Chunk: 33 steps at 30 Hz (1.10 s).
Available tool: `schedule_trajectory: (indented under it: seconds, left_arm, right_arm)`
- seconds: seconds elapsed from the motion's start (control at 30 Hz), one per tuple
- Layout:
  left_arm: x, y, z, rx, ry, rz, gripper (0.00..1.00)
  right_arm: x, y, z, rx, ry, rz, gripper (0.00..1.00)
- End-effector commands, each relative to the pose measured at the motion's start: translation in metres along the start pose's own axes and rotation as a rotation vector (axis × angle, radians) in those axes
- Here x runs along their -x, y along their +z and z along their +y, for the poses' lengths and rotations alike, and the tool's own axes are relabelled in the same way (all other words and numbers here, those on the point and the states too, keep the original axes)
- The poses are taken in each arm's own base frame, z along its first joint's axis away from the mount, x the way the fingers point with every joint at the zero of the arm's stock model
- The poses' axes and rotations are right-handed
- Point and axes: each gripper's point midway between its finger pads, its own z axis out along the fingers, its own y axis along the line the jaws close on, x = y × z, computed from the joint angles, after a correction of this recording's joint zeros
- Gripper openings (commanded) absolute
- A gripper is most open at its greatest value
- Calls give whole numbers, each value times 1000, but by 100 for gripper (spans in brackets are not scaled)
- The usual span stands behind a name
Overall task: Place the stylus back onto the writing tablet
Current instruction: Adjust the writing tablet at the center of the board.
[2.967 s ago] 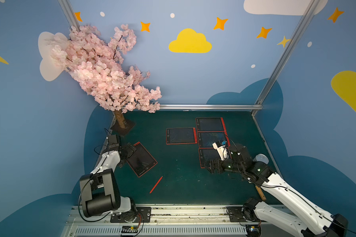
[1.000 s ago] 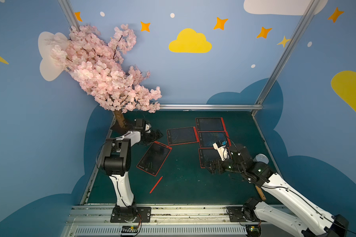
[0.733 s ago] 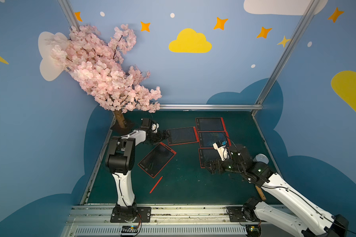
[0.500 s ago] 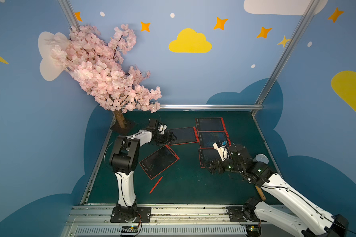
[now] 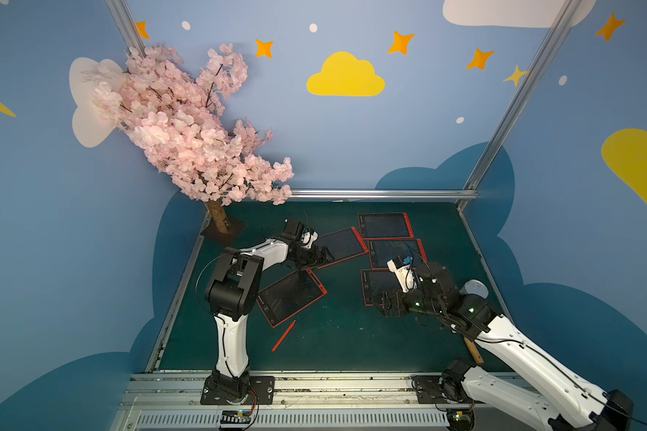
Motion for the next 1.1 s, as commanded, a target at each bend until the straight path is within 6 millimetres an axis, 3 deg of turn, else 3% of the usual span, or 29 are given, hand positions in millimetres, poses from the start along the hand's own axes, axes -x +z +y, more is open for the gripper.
schedule_trajectory:
  seconds: [0.0,0.37,0.57,0.77,1.07]
  left_arm:
    - [-50,8,21,123,-52,138,99]
    - [-5,-41,24,345,94,-42,99]
    - [13,-55,33,380,99,-102,99]
    - [17,-57,58,417,27,-92,99]
    - [11,-42,66,396,-5,-48,99]
  right_arm:
    - [7,-5,5,4,0,-16,95]
    - [6,-5,5,0,-3,-10,95]
    - [4,-3,5,1,-4,-1,95]
    - [5,-5,5,-3,-7,-7,95]
    - [5,-5,4,-8,-6,-6,95]
